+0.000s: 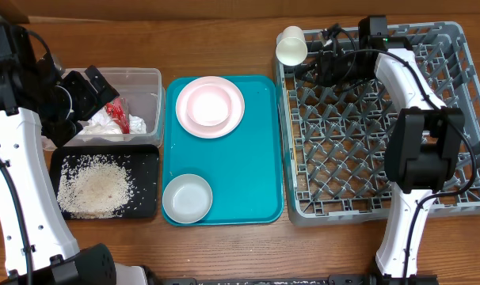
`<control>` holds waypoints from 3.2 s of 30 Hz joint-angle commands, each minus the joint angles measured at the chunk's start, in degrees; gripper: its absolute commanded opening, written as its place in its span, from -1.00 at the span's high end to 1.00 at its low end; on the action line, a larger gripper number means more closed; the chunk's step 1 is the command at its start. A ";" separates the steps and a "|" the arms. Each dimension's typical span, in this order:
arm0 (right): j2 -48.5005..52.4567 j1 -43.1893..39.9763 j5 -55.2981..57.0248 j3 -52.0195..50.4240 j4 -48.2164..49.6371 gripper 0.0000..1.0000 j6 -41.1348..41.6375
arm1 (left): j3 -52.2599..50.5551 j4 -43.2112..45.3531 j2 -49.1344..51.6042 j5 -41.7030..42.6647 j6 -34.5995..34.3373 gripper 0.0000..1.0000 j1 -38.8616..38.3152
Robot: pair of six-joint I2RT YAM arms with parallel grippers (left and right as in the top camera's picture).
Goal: Sort waste into correct bins and load items into the dishwasher
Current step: 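Lower the pale cup into the rack's back-left corner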
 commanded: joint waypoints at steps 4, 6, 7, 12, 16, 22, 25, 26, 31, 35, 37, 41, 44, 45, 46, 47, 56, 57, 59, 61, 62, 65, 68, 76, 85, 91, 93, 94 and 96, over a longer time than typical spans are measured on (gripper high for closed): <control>-1.03 -1.16 1.57 -0.17 -0.15 0.92 -0.13 | 0.74 0.09 -0.07 0.39 1.05 -1.00 0.24; -2.16 -1.27 4.13 -0.17 -0.20 0.92 0.20 | 0.74 0.09 -0.07 0.39 1.05 -1.00 0.24; -3.08 -1.27 5.86 -0.17 -0.22 0.92 0.31 | 0.74 0.09 -0.07 0.39 1.05 -1.00 0.24; -10.80 -0.90 18.25 -0.11 0.09 0.92 2.27 | 0.74 0.09 -0.07 0.39 1.07 -1.00 0.24; -17.68 1.55 32.46 0.13 1.73 0.92 2.47 | 0.74 0.09 -0.07 0.39 1.05 -1.00 0.24; -22.38 9.25 48.17 0.52 8.26 0.92 -2.75 | 0.74 0.09 -0.07 0.39 1.05 -1.00 0.22; -21.55 13.11 49.99 0.50 12.57 0.92 -7.54 | 0.74 0.09 -0.07 0.39 1.07 -1.00 0.24; -21.09 14.32 51.08 0.50 14.19 0.92 -8.59 | 0.74 0.09 -0.07 0.39 1.07 -1.00 0.24; -16.70 17.00 54.16 0.50 22.84 0.92 -9.18 | 0.74 0.09 -0.07 0.39 1.05 -1.00 0.24; -12.96 17.16 54.16 0.50 28.96 0.92 -9.18 | 0.74 0.11 -0.07 0.39 1.07 -1.00 0.24; -11.50 17.14 54.16 0.50 31.17 0.92 -9.16 | 0.74 0.09 -0.07 0.39 1.05 -1.00 0.24; -9.22 17.14 54.18 0.50 32.13 0.92 -8.96 | 0.74 0.09 -0.07 0.39 1.05 -1.00 0.09; -8.79 17.09 54.73 0.50 31.10 0.92 -8.92 | 0.74 0.11 -0.07 0.39 1.05 -1.00 0.13; -8.79 17.03 55.23 0.50 30.67 0.92 -8.68 | 0.74 0.09 -0.07 0.39 1.05 -1.00 0.13; -8.79 17.03 55.98 0.50 30.10 0.92 -8.09 | 0.74 0.09 -0.07 0.39 1.05 -1.00 0.13; -8.79 17.03 56.72 0.50 29.64 0.92 -7.34 | 0.74 0.09 -0.07 0.39 1.05 -1.00 0.13; -8.79 15.87 58.95 0.50 22.18 0.92 -7.21 | 0.74 0.11 -0.07 0.39 1.05 -1.00 -0.09; -8.79 15.72 58.93 0.50 21.55 0.92 -7.21 | 0.74 0.11 -0.07 0.39 1.05 -1.00 -0.09; -8.79 15.50 58.93 0.50 20.52 0.92 -7.21 | 0.74 0.09 -0.07 0.39 1.05 -1.00 -0.09; -8.79 15.26 58.93 0.50 19.63 0.92 -7.21 | 0.74 0.09 -0.07 0.39 1.05 -1.00 -0.09; -8.79 15.23 58.93 0.50 19.23 0.92 -7.21 | 0.74 0.09 -0.07 0.42 1.05 -1.00 -0.09; -8.79 15.26 58.90 0.50 18.05 0.92 -7.21 | 0.74 0.17 -0.07 0.42 1.05 -1.00 -0.09; -8.81 15.26 58.90 0.50 16.72 0.92 -7.21 | 0.74 0.50 -0.07 0.37 1.05 -1.00 -0.09; -8.92 15.26 61.66 0.52 12.02 0.92 -7.23 | 0.74 0.50 -0.07 0.37 1.05 -1.00 -0.09; -13.88 15.26 62.10 0.52 9.70 0.92 -7.26 | 0.74 0.50 -0.07 0.37 1.05 -1.00 -0.09; -19.21 15.50 61.24 0.52 9.44 0.92 -7.23 | 0.74 0.50 -0.07 0.37 1.05 -1.00 -0.09; -20.35 15.69 59.14 0.52 9.35 0.92 -7.21 | 0.74 0.50 -0.07 0.37 1.05 -1.00 -0.09; -20.63 15.72 58.01 0.52 9.35 0.92 -7.23 | 0.74 0.50 -0.07 0.37 1.05 -1.00 -0.09; -20.65 15.69 56.92 0.52 9.40 0.85 -7.23 | 0.74 0.50 -0.07 0.37 1.07 -1.00 -0.09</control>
